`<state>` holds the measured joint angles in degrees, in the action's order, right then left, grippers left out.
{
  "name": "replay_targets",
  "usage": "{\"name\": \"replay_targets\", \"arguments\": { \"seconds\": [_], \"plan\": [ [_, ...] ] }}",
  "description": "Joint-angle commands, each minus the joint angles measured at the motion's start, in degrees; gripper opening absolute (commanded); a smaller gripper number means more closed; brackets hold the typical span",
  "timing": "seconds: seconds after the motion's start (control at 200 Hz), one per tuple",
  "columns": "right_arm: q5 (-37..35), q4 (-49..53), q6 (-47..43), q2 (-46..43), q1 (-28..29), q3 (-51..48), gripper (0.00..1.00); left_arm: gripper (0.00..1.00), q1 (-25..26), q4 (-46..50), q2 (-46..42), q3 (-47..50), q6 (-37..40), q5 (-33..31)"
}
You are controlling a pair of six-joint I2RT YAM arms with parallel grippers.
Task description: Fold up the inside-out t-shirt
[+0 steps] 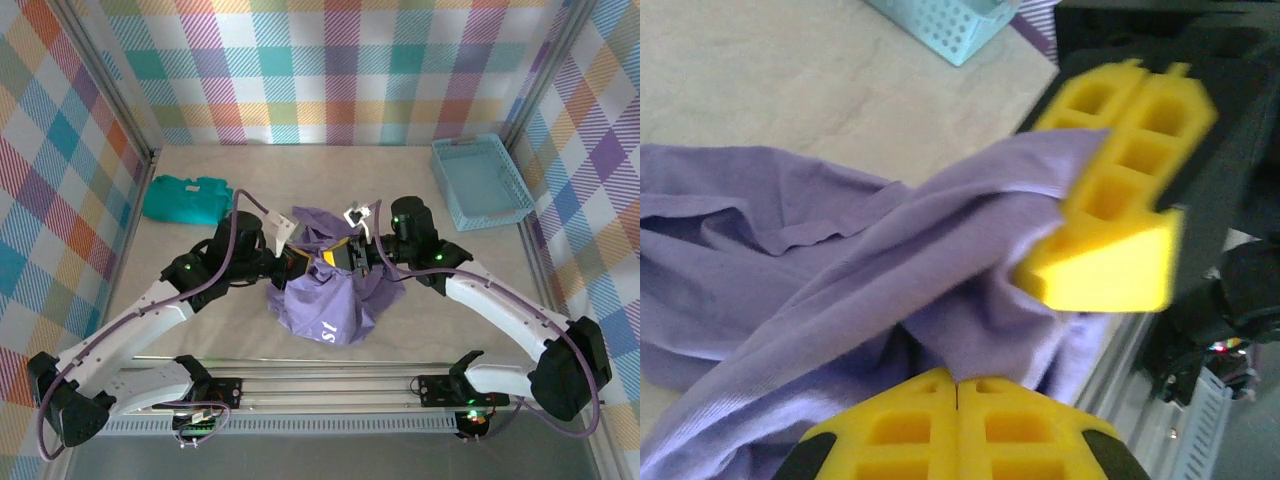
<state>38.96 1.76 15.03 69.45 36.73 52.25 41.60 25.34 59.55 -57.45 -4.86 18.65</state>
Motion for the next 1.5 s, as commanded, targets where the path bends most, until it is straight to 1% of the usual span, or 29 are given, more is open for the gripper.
{"name": "replay_targets", "arguments": {
  "seconds": [0.0, 0.065, 0.135, 0.225, 0.28, 0.335, 0.445, 0.54, 0.705, 0.78, 0.85, 0.91, 0.96, 1.035, 1.07, 1.11, 1.125, 1.195, 1.244, 1.319, 1.379, 1.429, 1.494],
  "plan": [
    [-2.4, 3.6, -4.1, 0.0, 0.4, 2.3, 0.16, 0.00, 0.5, -1.3, -3.0, -1.6, -1.3, 2.8],
    [-4.0, 5.0, -5.0, -0.3, 0.7, 2.4, 0.27, 0.00, 0.4, -1.4, -3.7, -1.8, -4.0, 1.2],
    [-7.2, 7.9, -6.9, -1.0, 1.3, 2.7, 0.36, 0.00, 0.4, 0.1, -3.4, -3.3, -8.1, -1.1],
    [-12.0, 10.3, -9.0, -2.9, 2.6, 2.6, 0.43, 0.00, 0.4, 7.0, -0.6, -7.7, -14.8, -6.7],
    [-14.1, 10.2, -9.8, -4.4, 3.7, 1.9, 0.47, 0.00, 0.4, 12.1, 1.8, -10.7, -18.1, -8.7],
    [-16.5, 9.6, -10.1, -5.4, 4.6, 1.0, 0.52, 0.00, 0.5, 15.0, 4.1, -12.7, -20.5, -8.0],
    [-21.0, 8.3, -10.5, -6.6, 6.9, -0.4, 0.63, 0.00, 0.5, 14.3, 5.6, -13.6, -23.3, -3.1],
    [-24.2, 6.2, -10.9, -7.4, 9.6, -1.5, 0.64, 0.00, 0.4, 15.4, 6.3, -14.8, -24.6, -3.5],
    [-27.8, 2.3, -11.1, -6.0, 14.1, -2.4, 0.59, 0.00, 0.5, 15.1, 6.5, -15.2, -25.4, -1.3],
    [-30.3, 1.9, -12.1, -4.8, 16.0, -1.6, 0.58, 0.00, 0.4, 15.2, 6.5, -15.2, -25.5, -0.9],
    [-31.1, 0.7, -12.1, -3.8, 16.3, -1.4, 0.58, 0.00, 0.5, 15.3, 6.5, -15.2, -25.5, 0.4],
    [-31.2, -0.7, -11.9, -2.7, 16.4, -1.2, 0.55, 0.00, 0.4, 14.9, 6.4, -15.1, -25.4, 1.7],
    [-30.5, -1.3, -12.2, -1.7, 16.4, -0.6, 0.47, 0.00, 0.5, 14.8, 6.4, -15.1, -25.3, 2.2],
    [-31.1, -0.3, -13.0, -0.5, 16.4, 0.2, 0.26, 0.00, 0.0, 14.7, 6.4, -15.4, -25.3, 3.0],
    [-30.8, 0.2, -13.6, -0.5, 16.2, 0.2, 0.18, 0.00, -0.5, 14.1, 6.2, -15.3, -25.4, 3.7],
    [-29.2, 0.2, -14.3, -0.8, 15.9, -0.3, 0.12, 0.00, -1.3, 13.4, 6.1, -15.1, -25.8, 4.5],
    [-28.0, 0.0, -14.4, -1.1, 15.7, -0.6, 0.09, 0.00, -1.6, 13.2, 6.0, -15.0, -26.0, 5.0],
    [-22.1, -1.4, -13.6, -2.6, 13.8, -2.0, 0.01, 0.00, -3.4, 11.9, 5.9, -14.4, -26.5, 6.9],
    [-16.8, -2.4, -12.5, -3.3, 11.7, -2.9, 0.00, 0.00, -4.5, 10.7, 5.5, -13.8, -26.4, 7.7],
    [-9.5, -4.4, -9.8, -3.8, 8.5, -3.7, 0.00, 0.10, -5.5, 7.9, 4.1, -12.2, -25.2, 7.6],
    [-5.5, -6.7, -6.8, -3.9, 6.1, -4.5, 0.00, 0.19, -5.7, 6.1, 2.6, -10.7, -23.3, 6.6],
    [-3.3, -8.6, -4.3, -3.8, 4.5, -5.1, 0.00, 0.25, -5.7, 5.3, 1.4, -9.6, -21.3, 5.6],
    [-1.8, -10.0, -2.1, -3.7, 3.3, -5.3, 0.00, 0.31, -5.7, 5.0, 0.1, -8.0, -19.0, 4.6]
  ]
}}
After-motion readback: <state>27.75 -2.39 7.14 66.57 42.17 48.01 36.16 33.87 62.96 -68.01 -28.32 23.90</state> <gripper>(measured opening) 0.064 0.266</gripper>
